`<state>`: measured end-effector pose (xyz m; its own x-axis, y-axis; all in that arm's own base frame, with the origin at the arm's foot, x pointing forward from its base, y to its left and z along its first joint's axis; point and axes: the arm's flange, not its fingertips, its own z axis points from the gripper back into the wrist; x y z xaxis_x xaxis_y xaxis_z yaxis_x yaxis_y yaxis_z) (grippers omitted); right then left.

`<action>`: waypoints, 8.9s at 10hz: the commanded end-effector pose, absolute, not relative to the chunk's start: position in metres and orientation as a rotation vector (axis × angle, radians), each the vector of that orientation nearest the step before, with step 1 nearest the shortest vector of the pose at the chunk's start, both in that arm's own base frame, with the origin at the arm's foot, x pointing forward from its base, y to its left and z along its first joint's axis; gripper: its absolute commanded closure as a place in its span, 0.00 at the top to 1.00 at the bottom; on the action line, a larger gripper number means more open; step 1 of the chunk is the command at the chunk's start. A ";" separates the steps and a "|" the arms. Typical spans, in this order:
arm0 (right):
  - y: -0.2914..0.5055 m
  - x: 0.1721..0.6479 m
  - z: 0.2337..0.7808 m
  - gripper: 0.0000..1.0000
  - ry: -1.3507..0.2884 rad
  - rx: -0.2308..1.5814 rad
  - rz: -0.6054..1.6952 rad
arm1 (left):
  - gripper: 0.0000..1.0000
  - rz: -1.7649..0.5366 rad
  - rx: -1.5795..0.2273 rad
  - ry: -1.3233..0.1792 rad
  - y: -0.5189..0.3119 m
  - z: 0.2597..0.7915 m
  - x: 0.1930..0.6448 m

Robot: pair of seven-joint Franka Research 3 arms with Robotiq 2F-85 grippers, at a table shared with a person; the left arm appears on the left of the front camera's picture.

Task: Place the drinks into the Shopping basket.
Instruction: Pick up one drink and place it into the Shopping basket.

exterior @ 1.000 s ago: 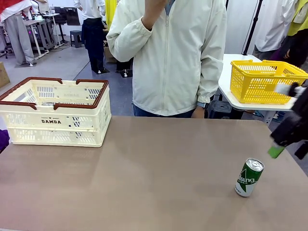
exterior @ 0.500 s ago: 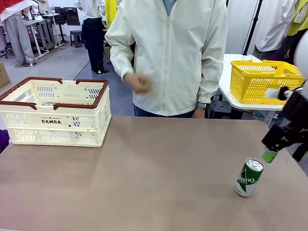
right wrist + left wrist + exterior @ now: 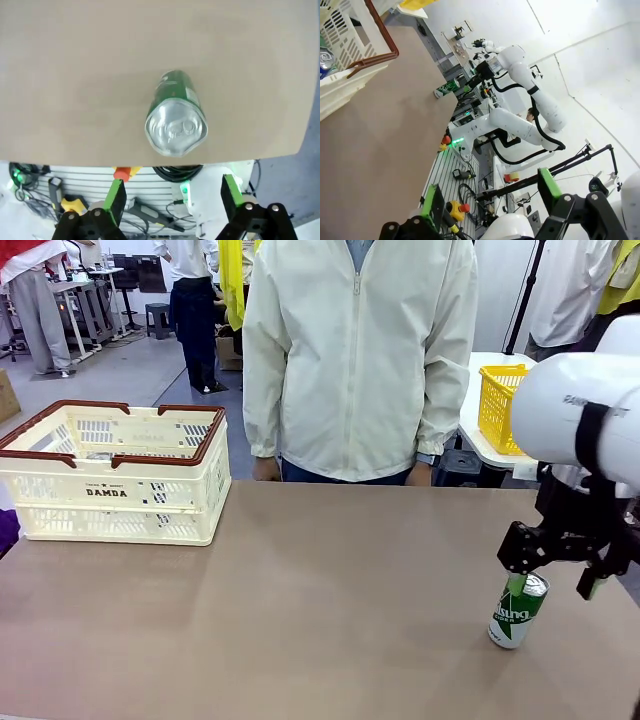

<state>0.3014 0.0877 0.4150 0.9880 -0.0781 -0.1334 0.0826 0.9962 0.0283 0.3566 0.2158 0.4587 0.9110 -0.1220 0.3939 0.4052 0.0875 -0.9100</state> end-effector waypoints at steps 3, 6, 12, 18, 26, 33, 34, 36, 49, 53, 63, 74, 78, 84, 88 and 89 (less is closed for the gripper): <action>0.085 0.330 0.372 1.00 0.157 0.090 -0.155 | 1.00 -0.383 -1.445 -0.248 0.214 0.461 0.356; 0.088 0.335 0.358 1.00 0.161 0.097 -0.172 | 1.00 -0.383 -1.445 -0.248 0.214 0.461 0.356; 0.086 0.336 0.354 0.45 0.135 0.069 -0.218 | 1.00 -0.383 -1.445 -0.248 0.214 0.461 0.356; 0.085 0.334 0.356 0.00 0.135 0.050 -0.210 | 1.00 -0.383 -1.445 -0.248 0.214 0.461 0.356; 0.205 0.360 0.513 0.00 0.010 0.121 0.229 | 1.00 -0.383 -1.445 -0.248 0.214 0.461 0.356; 0.444 0.393 0.418 0.00 0.031 -0.069 0.515 | 1.00 -0.383 -1.445 -0.248 0.214 0.461 0.356; 0.451 0.394 0.402 0.00 0.032 -0.088 0.525 | 1.00 -0.383 -1.445 -0.248 0.214 0.461 0.356; 0.455 0.397 0.386 0.00 0.067 -0.099 0.543 | 1.00 -0.383 -1.445 -0.248 0.214 0.461 0.356; 0.267 0.351 0.536 1.00 0.190 0.216 0.467 | 1.00 -0.383 -1.445 -0.248 0.214 0.461 0.356; -0.028 0.337 0.521 1.00 0.187 0.998 0.144 | 1.00 -0.383 -1.445 -0.248 0.214 0.461 0.356; -0.191 0.253 0.433 1.00 0.061 1.292 -0.059 | 1.00 -0.383 -1.445 -0.248 0.214 0.461 0.356; -0.191 0.253 0.433 1.00 0.061 1.292 -0.059 | 1.00 -0.220 -0.393 0.071 -0.289 0.538 0.375; -0.191 0.253 0.433 1.00 0.061 1.292 -0.059 | 1.00 -0.114 -0.142 -0.124 -0.322 0.499 0.382; -0.191 0.253 0.433 1.00 0.061 1.292 -0.059 | 1.00 -0.176 -0.208 -0.133 -0.322 0.500 0.385; -0.191 0.253 0.433 1.00 0.061 1.292 -0.059 | 1.00 -0.102 -0.135 -0.086 -0.364 0.453 0.366; -0.191 0.253 0.433 1.00 0.061 1.292 -0.059 | 1.00 -0.097 -0.127 -0.046 -0.366 0.443 0.375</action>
